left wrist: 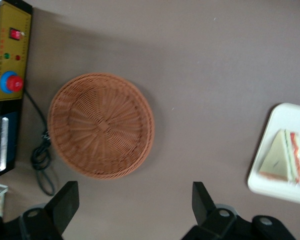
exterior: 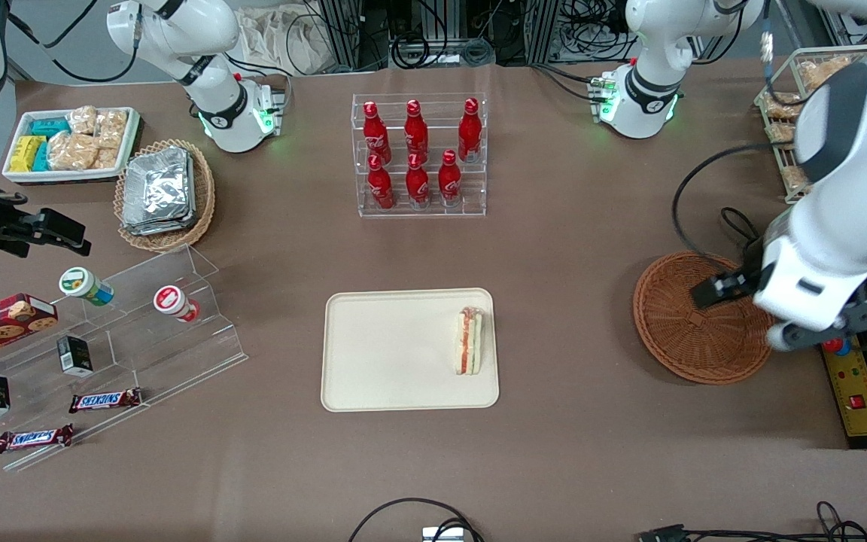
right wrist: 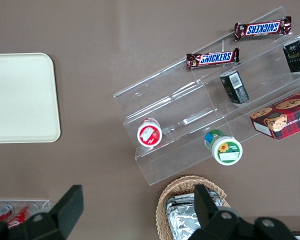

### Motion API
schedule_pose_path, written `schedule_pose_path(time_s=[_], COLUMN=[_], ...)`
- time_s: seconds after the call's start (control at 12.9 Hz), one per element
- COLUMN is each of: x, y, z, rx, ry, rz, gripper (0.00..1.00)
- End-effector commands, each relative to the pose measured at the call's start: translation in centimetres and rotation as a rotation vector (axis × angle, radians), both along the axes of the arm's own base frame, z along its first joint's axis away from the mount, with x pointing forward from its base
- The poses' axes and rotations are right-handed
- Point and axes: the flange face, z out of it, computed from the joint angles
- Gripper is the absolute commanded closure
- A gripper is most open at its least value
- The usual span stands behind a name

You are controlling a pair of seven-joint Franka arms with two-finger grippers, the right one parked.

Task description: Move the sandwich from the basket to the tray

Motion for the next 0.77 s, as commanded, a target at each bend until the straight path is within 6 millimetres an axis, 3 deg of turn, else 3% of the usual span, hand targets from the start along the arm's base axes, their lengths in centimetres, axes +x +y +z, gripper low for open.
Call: schedule_pose_path(time_s=[0.0,0.31,0.39,0.54,0.7], x=[-4.5,-8.3,-9.1,-10.3,-10.9], y=[3.4,7.0,7.0,8.5,8.5], z=[3.0,6.8,7.5,8.2,8.0], rx=[-0.028,-0.046,-0.061,-0.067,-0.063], ry=[0.018,-0.006,-0.008,-0.009,-0.002], rz=[-0.082,-0.142,-0.171,-0.175,-0.181], gripper=[0.00,0.00,0.00,0.00,0.00])
